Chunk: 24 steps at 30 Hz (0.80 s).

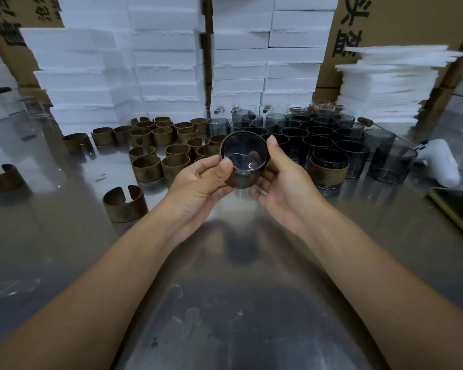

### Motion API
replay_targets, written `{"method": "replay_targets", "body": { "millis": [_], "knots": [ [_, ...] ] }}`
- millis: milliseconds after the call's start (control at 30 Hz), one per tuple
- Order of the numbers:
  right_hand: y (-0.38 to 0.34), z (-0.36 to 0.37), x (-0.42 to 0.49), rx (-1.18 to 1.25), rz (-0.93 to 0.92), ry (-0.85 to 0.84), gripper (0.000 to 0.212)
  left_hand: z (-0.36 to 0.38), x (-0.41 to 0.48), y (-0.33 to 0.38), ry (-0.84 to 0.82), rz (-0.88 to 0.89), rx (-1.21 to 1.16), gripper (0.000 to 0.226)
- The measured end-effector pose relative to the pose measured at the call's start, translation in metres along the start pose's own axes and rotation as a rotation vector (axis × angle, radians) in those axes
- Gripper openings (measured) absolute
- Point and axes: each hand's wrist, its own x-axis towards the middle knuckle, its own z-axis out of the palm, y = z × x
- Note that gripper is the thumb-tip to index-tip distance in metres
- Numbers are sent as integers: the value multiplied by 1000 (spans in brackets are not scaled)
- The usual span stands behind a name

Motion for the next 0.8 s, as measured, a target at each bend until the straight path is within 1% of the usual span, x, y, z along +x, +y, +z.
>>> {"method": "replay_targets", "body": {
  "millis": [67, 167, 367, 600, 633, 700, 800],
  "knots": [
    [-1, 0, 0, 56, 44, -11, 35, 1, 0, 0, 10, 12, -7, 128],
    [-2, 0, -1, 114, 91, -32, 36, 1, 0, -1, 6, 30, -33, 120],
    [-3, -1, -1, 165, 111, -46, 36, 1, 1, -3, -18, 21, -55, 98],
    [-3, 0, -2, 179, 116, -40, 35, 3, -1, 0, -5, 10, -48, 106],
    [-3, 0, -1, 163, 110, -32, 34, 3, -2, 0, -2, 13, -46, 103],
    [0, 1, -1, 87, 100, -6, 34, 4, -3, 1, 14, 19, -41, 89],
    [4, 2, 0, -77, 143, 28, 44, 2, 0, 0, 37, 37, -35, 68]
  ]
}}
